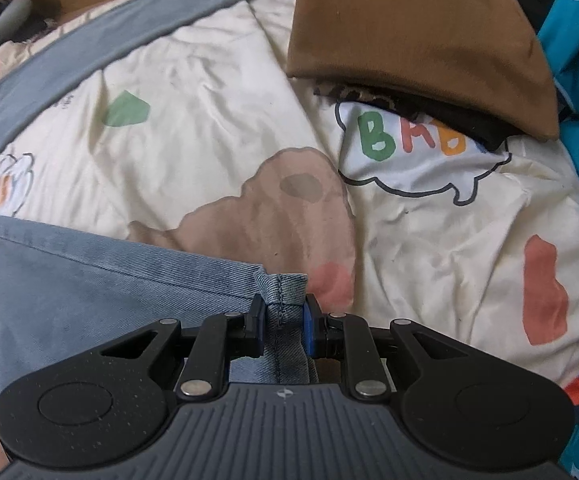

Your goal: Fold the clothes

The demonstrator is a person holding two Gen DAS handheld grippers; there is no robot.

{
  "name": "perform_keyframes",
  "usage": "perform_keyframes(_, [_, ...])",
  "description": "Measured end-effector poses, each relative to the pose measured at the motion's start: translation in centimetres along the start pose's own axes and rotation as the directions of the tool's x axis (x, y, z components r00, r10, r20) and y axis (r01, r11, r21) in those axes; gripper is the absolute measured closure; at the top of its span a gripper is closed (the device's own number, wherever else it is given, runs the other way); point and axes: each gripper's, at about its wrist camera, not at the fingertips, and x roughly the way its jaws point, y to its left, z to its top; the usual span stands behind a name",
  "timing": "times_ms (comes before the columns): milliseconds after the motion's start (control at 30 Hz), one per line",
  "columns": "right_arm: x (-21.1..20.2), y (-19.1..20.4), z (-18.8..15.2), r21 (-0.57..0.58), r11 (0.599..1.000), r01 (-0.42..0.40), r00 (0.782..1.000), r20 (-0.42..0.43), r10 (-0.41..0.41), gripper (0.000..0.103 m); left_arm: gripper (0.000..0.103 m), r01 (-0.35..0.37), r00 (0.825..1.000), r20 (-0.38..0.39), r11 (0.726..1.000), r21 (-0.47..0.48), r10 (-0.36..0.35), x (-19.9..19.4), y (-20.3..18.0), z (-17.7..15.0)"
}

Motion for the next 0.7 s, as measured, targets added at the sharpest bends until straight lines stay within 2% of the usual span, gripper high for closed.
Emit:
perform_keyframes(133, [1.3, -0.3, 0.5, 0.004, 1.0, -0.001, 1.0, -0.024, 0.001, 0.085, 0.089, 0.011, 0.999, -0.053, 0.999, 0.045, -0.009, 1.5, -1.5, -1.0])
perform_keyframes(300, [2.9, -0.4, 0.9, 0.003, 1.0, 0.008, 0.998, -0.054, -0.007, 0.085, 0.09, -0.034, 0.997, -0.065, 0.993, 0.113, 0.041, 3.5, -2.6, -2.2])
perform_keyframes(400, [3.8, -0.5, 0.9, 0.014, 1.0, 0.024, 0.997, -0.073, -0.023, 0.081, 0.09, -0.056, 0.997, -0.05, 0.993, 0.102, 0.061, 4.2, -2.6, -2.5])
perform_keyframes(467, [4.2, -0.9, 0.9, 0.047, 0.998, 0.039, 0.996, -0.082, -0.035, 0.071, 0.091, -0.067, 0.997, -0.035, 0.994, 0.084, 0.071, 4.5, -2.8, -2.4])
perform_keyframes(567, [3.9, -1.6, 0.8, 0.089, 0.995, 0.046, 0.996, -0.08, -0.038, 0.07, 0.093, -0.075, 0.997, -0.014, 0.994, 0.074, 0.076, 4.7, -3.4, -1.9])
perform_keyframes(633, [3.4, -1.8, 0.6, 0.074, 0.993, 0.087, 0.994, -0.075, -0.081, 0.07, 0.093, -0.074, 0.997, -0.021, 0.992, 0.098, 0.076, 5.1, -4.1, -1.6])
perform_keyframes(700, [2.8, -2.1, 0.3, 0.089, 0.992, 0.093, 0.994, -0.068, -0.088, 0.07, 0.095, -0.08, 0.996, -0.024, 0.989, 0.126, 0.083, 5.2, -4.9, -1.3])
